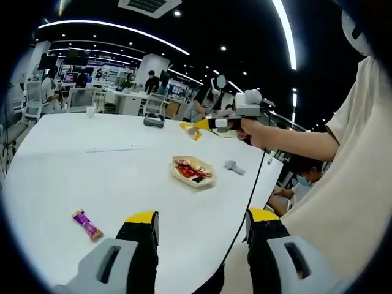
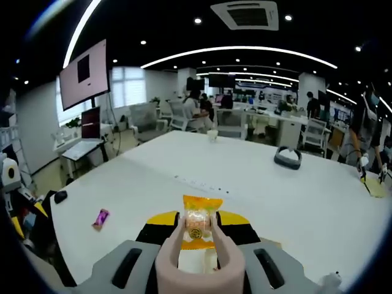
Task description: Place the target food into the container with the food tongs after gripping and lifting it, then release it inside without dropping or visibly crushing the food.
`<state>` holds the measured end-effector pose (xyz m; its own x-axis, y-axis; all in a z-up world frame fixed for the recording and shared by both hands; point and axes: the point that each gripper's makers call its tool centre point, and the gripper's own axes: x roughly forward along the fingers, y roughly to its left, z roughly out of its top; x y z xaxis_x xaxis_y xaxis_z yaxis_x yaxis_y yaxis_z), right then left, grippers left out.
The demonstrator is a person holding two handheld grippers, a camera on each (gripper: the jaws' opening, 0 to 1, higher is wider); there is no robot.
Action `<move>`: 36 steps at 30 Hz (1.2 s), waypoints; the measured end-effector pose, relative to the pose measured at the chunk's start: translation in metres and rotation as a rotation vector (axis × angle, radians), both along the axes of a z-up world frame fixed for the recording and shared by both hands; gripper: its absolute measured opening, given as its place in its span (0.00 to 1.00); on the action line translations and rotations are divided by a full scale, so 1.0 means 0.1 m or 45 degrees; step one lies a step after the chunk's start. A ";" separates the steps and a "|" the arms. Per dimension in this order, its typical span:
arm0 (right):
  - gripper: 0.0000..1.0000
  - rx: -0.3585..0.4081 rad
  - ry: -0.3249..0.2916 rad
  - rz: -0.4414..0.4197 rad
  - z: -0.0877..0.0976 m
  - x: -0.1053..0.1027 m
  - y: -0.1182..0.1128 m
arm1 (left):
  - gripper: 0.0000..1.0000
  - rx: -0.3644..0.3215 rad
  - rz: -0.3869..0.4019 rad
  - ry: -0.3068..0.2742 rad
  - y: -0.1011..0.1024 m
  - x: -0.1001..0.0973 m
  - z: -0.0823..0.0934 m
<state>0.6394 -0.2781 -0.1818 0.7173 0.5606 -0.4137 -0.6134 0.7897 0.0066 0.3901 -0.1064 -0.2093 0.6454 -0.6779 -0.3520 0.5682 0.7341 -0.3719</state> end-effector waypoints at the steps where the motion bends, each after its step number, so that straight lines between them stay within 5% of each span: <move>1: 0.22 0.000 0.000 -0.004 0.00 0.00 -0.02 | 0.57 0.000 -0.001 0.000 0.00 0.00 0.00; 14: 0.23 0.001 0.002 -0.112 0.00 0.08 -0.43 | 0.57 0.007 -0.028 0.013 -0.06 0.01 -0.02; 36: 0.23 0.012 0.018 -0.200 -0.07 0.14 -0.71 | 0.57 0.028 -0.045 0.034 -0.06 0.04 -0.05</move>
<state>0.6535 -0.3494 -0.1886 0.7908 0.4456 -0.4196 -0.4819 0.8759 0.0220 0.3938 -0.1124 -0.2141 0.6116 -0.6918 -0.3839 0.5839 0.7221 -0.3710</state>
